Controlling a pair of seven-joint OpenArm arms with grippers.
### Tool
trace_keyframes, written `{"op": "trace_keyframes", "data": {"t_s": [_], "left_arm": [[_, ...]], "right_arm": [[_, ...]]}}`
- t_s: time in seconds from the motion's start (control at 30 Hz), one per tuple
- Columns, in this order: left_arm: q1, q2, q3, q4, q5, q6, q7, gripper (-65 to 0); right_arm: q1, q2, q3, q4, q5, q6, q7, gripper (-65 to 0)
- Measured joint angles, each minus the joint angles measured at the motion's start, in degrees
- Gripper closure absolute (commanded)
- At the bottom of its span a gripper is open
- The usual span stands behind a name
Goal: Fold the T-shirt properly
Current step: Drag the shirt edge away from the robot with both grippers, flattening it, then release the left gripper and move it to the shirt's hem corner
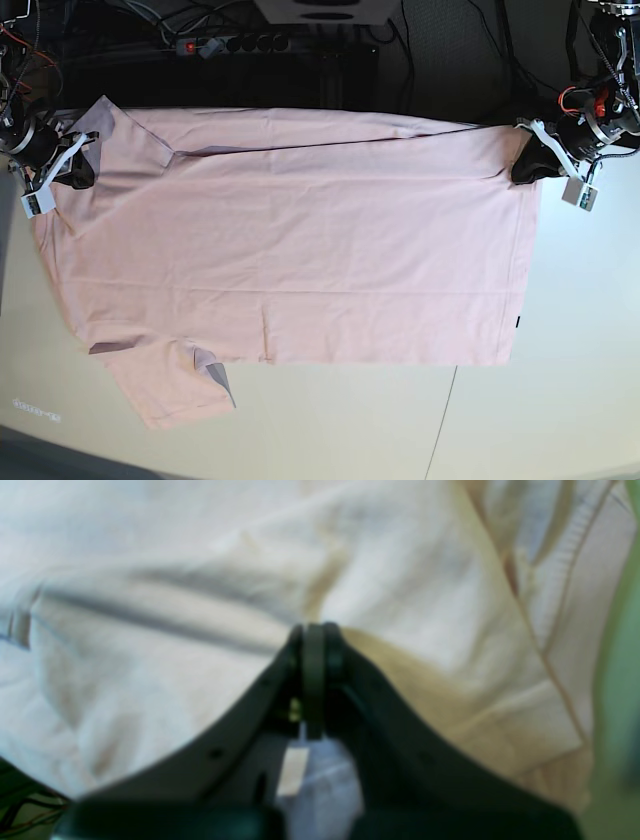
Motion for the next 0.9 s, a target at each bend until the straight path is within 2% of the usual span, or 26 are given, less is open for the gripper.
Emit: {"op": "trace_keyframes", "data": {"t_s": [0.07, 0.2, 0.33, 0.37, 0.43, 0.53, 0.67, 0.7, 0.9], "left_arm": [[-1.22, -0.09, -0.04, -0.04, -1.01, 0.02, 1.64, 0.0], [-5.66, 0.35, -3.37, 1.84, -5.2, 0.42, 9.66, -0.3], [-11.8, -0.74, -9.2, 6.12, -9.77, 0.02, 10.03, -24.4], [-13.55, -1.95, -9.22, 6.43, -10.56, -0.07, 9.75, -28.2], [-16.35, -3.56, -8.85, 6.45, -9.25, -0.13, 8.52, -30.5], [-19.26, -5.4, -5.62, 6.25, -4.04, -0.2, 4.98, -30.6], [-25.97, -5.88, 1.9, 2.19, -1.81, 0.42, 2.14, -40.7], [-27.96, -5.86, 4.22, -0.31, -1.81, 0.96, 1.42, -42.3], [-41.29, -4.07, 13.81, -19.89, -1.27, 2.86, -0.57, -42.5]], "right_arm": [[0.0, 0.02, 0.0, 0.0, 0.28, 0.0, -0.04, 0.0], [0.0, 0.02, 0.0, 0.0, 0.33, 0.02, -0.42, 0.0], [0.02, 0.04, 0.0, 0.0, 0.52, 0.02, -0.46, 0.0], [0.0, 0.04, 0.0, 0.0, 0.5, 0.02, -0.48, 0.0], [0.0, 0.02, 0.0, 0.0, 0.55, 0.0, -0.44, 0.0], [0.0, 0.04, 0.0, 0.0, 0.52, 0.02, -0.46, 0.0], [0.13, 0.04, 0.0, 0.0, 0.55, 0.0, -0.61, 0.0], [0.15, 0.04, 0.0, 0.0, 0.66, 0.02, -0.74, 0.0], [0.15, 0.04, 0.0, 0.0, 0.7, 0.02, -0.85, 0.0]]}}
